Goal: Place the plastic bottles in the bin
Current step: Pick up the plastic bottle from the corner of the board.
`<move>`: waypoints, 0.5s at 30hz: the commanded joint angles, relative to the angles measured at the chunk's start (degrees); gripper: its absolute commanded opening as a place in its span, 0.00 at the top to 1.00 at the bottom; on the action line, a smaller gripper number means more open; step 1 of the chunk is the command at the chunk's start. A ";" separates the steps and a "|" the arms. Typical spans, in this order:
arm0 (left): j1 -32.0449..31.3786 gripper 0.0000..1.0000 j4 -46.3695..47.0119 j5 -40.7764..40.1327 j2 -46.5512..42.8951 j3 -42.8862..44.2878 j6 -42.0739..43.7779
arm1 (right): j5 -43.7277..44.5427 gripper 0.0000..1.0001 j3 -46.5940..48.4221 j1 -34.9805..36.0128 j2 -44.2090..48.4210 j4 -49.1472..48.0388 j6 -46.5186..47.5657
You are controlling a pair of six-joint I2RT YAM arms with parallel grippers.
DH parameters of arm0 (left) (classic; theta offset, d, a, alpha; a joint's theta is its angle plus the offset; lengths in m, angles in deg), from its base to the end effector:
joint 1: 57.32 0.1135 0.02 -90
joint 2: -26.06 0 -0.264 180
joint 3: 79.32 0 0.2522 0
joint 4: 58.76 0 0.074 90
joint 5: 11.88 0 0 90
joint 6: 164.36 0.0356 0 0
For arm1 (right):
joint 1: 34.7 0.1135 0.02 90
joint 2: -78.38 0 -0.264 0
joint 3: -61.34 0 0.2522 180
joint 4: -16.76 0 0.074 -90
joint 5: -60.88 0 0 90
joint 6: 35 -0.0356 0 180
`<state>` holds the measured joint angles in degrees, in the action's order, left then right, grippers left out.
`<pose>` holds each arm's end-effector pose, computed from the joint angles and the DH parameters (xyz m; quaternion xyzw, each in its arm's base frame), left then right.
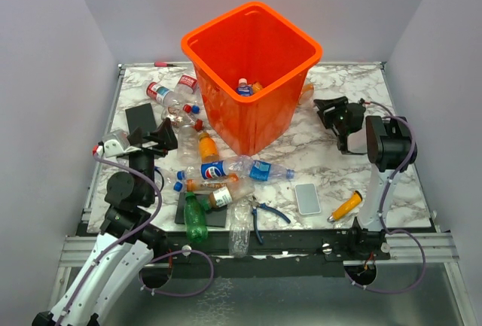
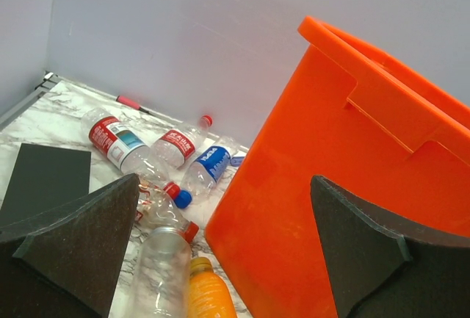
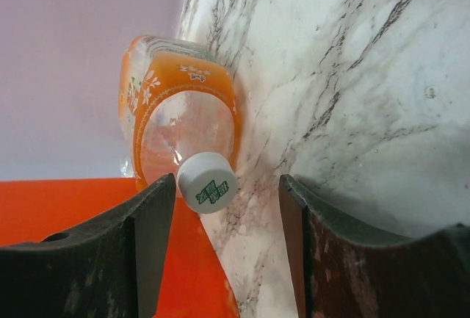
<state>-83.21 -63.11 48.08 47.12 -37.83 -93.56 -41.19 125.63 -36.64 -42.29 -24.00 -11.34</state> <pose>0.1074 -0.0323 0.3254 -0.1728 0.5918 -0.1520 0.7725 0.3991 -0.0061 0.1013 0.3920 0.6914 0.3912 0.4640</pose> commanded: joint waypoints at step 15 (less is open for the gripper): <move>1.46 0.01 1.49 0.16 1.30 -0.76 -0.31 | -4.40 0.56 3.14 -0.29 -6.76 -6.72 -5.12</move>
<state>-82.14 -62.50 48.10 48.06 -37.96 -93.65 -44.23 127.77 -36.66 -46.75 -28.59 -15.76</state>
